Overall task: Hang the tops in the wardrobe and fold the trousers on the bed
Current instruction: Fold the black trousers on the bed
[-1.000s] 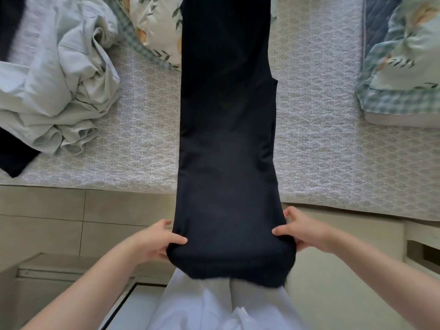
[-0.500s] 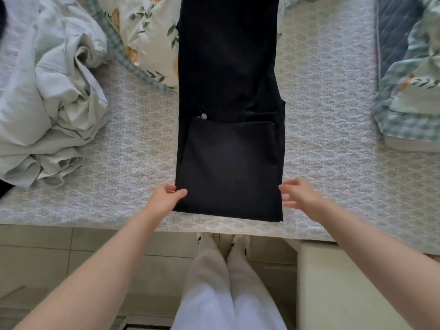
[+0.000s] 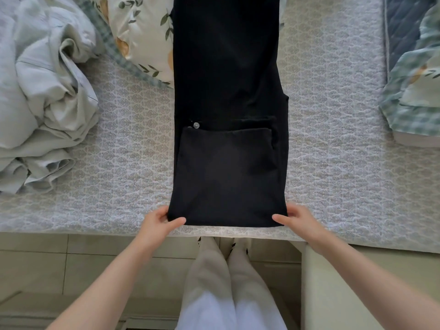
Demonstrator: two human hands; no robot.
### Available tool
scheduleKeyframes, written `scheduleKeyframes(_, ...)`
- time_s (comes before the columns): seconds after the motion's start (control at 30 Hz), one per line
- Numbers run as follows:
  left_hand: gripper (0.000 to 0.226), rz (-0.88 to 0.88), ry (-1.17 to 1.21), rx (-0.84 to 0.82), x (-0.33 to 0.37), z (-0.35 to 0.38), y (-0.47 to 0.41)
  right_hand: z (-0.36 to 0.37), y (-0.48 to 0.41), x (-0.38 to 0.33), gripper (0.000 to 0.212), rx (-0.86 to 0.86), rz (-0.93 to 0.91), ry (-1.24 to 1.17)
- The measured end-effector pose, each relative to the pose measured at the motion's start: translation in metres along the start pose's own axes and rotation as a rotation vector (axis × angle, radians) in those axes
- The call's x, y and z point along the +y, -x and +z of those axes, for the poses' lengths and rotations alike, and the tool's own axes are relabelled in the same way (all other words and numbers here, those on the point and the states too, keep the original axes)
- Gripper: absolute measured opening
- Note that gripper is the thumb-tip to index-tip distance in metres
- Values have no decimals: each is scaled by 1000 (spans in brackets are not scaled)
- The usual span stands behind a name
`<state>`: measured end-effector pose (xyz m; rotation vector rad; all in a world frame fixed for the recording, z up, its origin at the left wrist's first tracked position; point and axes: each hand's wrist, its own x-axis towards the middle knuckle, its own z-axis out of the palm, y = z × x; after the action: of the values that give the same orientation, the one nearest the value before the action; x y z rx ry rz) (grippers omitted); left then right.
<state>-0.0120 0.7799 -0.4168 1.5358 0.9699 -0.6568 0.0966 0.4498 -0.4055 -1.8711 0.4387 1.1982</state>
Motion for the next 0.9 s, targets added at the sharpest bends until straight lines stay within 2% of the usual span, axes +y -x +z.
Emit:
scheduleKeyframes(0.1,14,-1,13,40,-19,-4,9,0,9,13,25,-26,-15,-29)
scheduleKeyframes(0.17,19,27,-13,101,-20,1,11,0,10,23,21,-9,13,-49)
scheduleKeyframes(0.3,67,195,-196,165,-18,10,14,7,10,30,22,23,73,-120)
scheduleKeyframes(0.4,80,415,-411,133,-28,12,23,15,19,27,12,193,-46,102)
scheduleKeyframes(0.47,75,539,-512,182,-34,10,25,20,27,28,11,274,-149,181)
scheduleKeyframes(0.53,67,589,-578,255,-33,10,28,22,35,30,13,322,-211,134)
scheduleKeyframes(0.6,60,590,-625,313,-25,10,33,20,45,28,30,349,-276,70)
scheduleKeyframes(0.67,54,576,-632,351,-15,9,41,16,57,22,50,306,-359,92)
scheduleKeyframes(0.77,44,614,-604,368,-4,8,53,9,66,16,65,223,-479,348)
scheduleKeyframes(0.83,38,622,-588,358,2,8,61,8,63,17,59,219,-531,528)
scheduleKeyframes(0.9,36,646,-580,335,6,10,68,10,62,19,54,180,-528,608)
